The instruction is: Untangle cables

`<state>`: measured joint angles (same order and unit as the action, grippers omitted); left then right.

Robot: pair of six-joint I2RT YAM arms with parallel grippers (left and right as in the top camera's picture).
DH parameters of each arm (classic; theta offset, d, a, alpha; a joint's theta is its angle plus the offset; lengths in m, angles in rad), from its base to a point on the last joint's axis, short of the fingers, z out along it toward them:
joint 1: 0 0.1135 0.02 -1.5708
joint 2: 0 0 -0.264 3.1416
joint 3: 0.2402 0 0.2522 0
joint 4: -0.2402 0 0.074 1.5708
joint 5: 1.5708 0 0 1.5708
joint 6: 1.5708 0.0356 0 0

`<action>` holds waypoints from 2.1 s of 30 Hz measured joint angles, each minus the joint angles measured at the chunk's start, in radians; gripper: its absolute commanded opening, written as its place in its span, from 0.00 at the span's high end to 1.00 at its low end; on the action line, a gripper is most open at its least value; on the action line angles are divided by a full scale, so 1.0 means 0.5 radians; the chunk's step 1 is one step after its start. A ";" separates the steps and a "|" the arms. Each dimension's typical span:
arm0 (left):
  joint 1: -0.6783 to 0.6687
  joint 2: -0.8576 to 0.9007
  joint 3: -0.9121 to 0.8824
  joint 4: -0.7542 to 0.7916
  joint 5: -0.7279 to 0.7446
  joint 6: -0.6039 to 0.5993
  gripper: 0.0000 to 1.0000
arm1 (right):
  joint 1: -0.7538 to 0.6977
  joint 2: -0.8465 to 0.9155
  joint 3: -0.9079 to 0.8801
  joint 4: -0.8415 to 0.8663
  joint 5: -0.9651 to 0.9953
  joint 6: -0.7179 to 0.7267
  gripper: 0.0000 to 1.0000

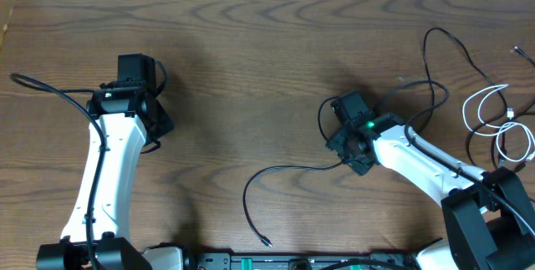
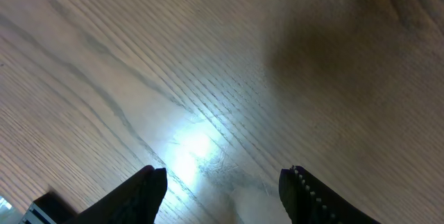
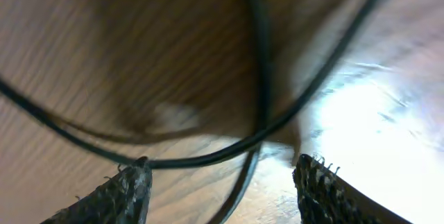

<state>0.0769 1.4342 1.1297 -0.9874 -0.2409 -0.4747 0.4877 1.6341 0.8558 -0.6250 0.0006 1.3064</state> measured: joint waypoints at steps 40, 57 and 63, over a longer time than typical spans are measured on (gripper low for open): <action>0.000 0.000 0.000 -0.001 0.000 0.000 0.42 | -0.009 0.100 0.035 -0.239 0.269 0.103 0.99; 0.000 0.000 0.000 0.002 0.000 -0.001 0.42 | -0.643 -0.300 0.481 -0.362 0.172 -0.974 0.99; 0.000 0.000 0.000 0.000 0.001 0.000 0.42 | -1.108 -0.411 0.833 -0.450 0.141 -1.244 0.99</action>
<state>0.0769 1.4342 1.1297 -0.9874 -0.2405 -0.4747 -0.0662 1.4284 1.2724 -0.8501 0.0711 0.6842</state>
